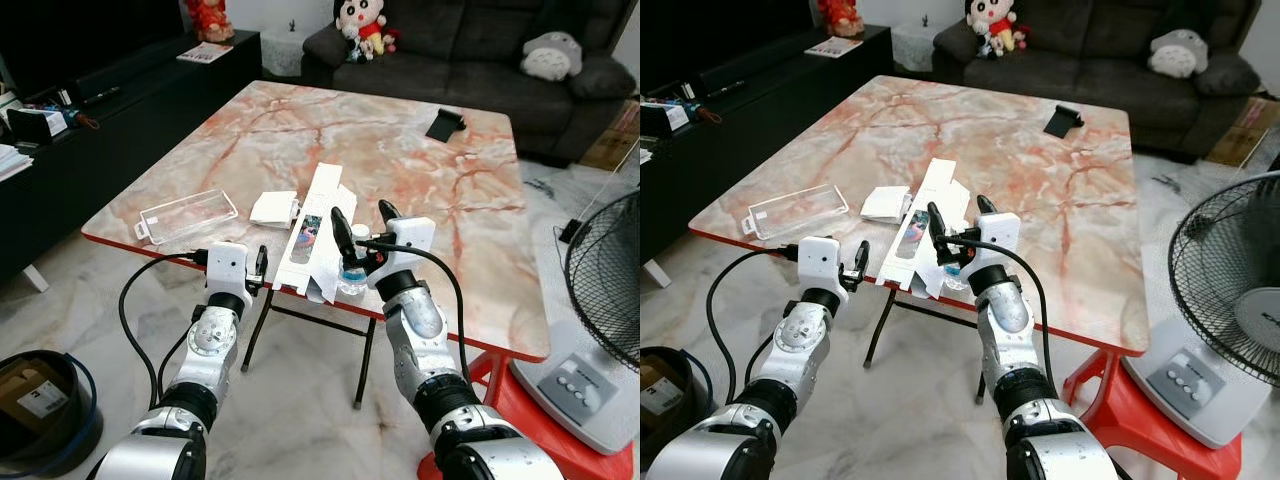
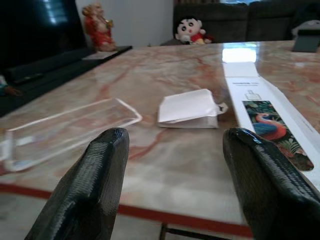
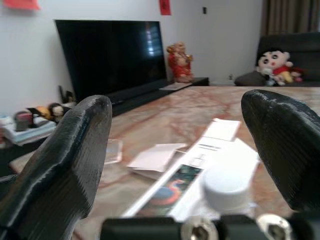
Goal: Picking trash to rubbish bin
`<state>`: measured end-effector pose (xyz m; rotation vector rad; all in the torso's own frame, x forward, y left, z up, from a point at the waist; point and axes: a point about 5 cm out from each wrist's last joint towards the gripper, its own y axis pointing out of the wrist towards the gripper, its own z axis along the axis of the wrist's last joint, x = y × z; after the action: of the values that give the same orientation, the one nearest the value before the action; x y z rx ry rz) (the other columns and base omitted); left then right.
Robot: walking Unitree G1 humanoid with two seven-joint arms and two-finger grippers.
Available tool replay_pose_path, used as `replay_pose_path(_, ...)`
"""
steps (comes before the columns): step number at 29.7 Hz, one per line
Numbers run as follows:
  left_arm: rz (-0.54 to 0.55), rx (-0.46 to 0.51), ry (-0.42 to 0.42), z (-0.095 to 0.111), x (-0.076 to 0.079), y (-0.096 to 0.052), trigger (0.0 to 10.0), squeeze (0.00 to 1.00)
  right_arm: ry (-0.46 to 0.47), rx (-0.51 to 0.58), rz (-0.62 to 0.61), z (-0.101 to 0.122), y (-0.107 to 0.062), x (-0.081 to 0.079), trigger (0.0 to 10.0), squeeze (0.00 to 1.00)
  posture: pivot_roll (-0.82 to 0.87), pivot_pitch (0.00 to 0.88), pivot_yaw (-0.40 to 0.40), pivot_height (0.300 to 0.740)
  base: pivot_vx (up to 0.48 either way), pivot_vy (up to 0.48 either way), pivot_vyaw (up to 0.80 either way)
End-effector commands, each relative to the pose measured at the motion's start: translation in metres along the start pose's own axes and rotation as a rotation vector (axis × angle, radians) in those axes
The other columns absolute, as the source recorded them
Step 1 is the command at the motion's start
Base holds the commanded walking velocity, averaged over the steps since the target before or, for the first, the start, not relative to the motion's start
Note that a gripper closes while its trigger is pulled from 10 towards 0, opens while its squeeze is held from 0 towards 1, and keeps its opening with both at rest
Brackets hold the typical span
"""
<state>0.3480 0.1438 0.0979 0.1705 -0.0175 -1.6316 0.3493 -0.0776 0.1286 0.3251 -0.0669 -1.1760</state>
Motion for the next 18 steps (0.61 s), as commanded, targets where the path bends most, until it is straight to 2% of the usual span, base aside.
replay_pose_path(1, 0.001, 0.005, -0.003, 0.0015, -0.0016, 0.0008, 10.0, 0.0, 0.002, -0.005, -0.004, 0.0016, 0.0026, 0.001, 10.0, 0.0, 0.03, 0.0, -0.021, 0.74, 0.0, 0.0, 0.0)
replay_pose_path(7, -0.004, -0.006, 0.002, 0.0006, -0.0014, 0.001, 10.0, 0.0, 0.004, -0.042, -0.014, -0.0022, 0.0033, 0.0023, 10.0, 0.0, 0.03, 0.0, -0.02, 0.74, 0.0, 0.0, 0.0)
replay_pose_path(18, -0.006, -0.014, 0.003, -0.0005, -0.0012, 0.0008, 10.0, 0.0, -0.003, -0.043, -0.027, 0.0014, 0.0087, 0.0026, 10.0, 0.0, 0.03, 0.0, -0.024, 0.74, 0.0, 0.0, 0.0)
